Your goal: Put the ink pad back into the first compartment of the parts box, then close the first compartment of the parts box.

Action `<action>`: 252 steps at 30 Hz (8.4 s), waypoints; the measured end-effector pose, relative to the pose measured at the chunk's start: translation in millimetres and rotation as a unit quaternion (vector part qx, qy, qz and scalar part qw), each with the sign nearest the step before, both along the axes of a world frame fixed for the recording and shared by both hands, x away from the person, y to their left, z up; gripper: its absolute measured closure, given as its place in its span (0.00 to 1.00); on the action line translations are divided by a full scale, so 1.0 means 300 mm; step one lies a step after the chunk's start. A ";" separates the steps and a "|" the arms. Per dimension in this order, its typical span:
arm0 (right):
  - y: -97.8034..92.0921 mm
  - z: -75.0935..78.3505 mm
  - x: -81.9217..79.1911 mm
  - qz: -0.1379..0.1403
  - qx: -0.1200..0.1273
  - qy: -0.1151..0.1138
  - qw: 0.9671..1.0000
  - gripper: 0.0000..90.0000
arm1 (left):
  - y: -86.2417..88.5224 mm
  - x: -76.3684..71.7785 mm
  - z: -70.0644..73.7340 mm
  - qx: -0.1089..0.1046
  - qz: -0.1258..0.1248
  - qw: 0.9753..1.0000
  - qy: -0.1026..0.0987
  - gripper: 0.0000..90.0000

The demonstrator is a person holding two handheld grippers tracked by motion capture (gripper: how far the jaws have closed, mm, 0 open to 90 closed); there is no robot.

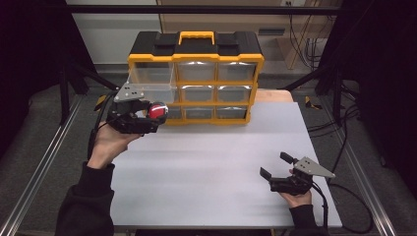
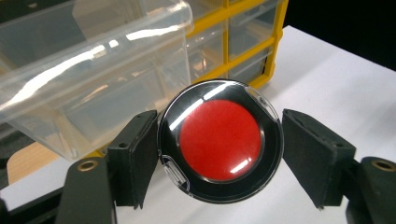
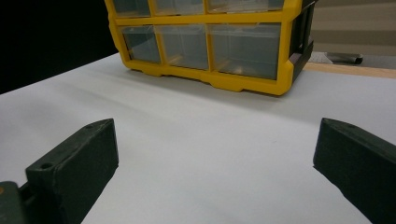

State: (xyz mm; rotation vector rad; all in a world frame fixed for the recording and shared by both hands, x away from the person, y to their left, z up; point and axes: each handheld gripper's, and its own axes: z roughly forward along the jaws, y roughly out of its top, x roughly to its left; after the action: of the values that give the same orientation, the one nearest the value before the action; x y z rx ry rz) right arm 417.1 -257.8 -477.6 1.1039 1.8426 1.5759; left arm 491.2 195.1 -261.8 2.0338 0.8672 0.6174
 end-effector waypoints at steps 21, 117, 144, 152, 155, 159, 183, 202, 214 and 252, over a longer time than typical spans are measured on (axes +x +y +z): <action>-0.001 0.000 0.001 -0.001 -0.001 0.000 1.000 0.01 | -0.002 -0.004 0.127 0.002 0.013 1.000 -0.022 0.32; -0.002 0.001 0.001 0.000 0.003 0.002 1.000 0.01 | 0.008 0.329 0.141 0.019 0.084 0.996 0.026 0.32; -0.003 0.001 0.000 -0.001 0.005 0.003 1.000 0.01 | -0.007 0.342 0.125 0.028 0.104 0.993 0.054 0.31; -0.003 0.002 0.000 -0.001 0.006 0.003 1.000 0.01 | 0.004 0.333 0.131 0.009 0.101 0.994 0.027 0.30; -0.003 0.001 0.001 -0.001 0.005 0.003 1.000 0.01 | 0.014 0.321 0.142 -0.006 0.097 0.995 0.017 0.27; -0.003 0.001 0.001 -0.001 0.006 0.003 1.000 0.01 | 0.023 0.298 0.153 -0.021 0.087 0.996 -0.001 0.20; -0.002 0.001 0.000 -0.003 0.005 0.002 1.000 0.00 | 0.072 0.076 0.137 -0.078 0.030 0.993 -0.085 0.03; -0.009 0.004 0.001 -0.008 0.011 0.001 1.000 0.00 | 0.090 -0.088 0.052 -0.115 -0.007 0.985 -0.128 0.03; -0.009 0.002 0.001 -0.008 0.010 0.002 1.000 0.00 | 0.080 -0.107 -0.030 -0.115 -0.012 0.986 -0.121 0.04; -0.008 0.000 0.001 -0.006 0.007 0.003 1.000 0.00 | 0.078 -0.059 -0.195 -0.132 0.018 0.987 -0.087 0.70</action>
State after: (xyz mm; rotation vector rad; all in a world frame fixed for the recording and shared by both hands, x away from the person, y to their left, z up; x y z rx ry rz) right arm 417.6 -260.4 -477.6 1.1264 1.8279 1.5826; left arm 473.4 218.5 -320.4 1.7040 0.8354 0.6529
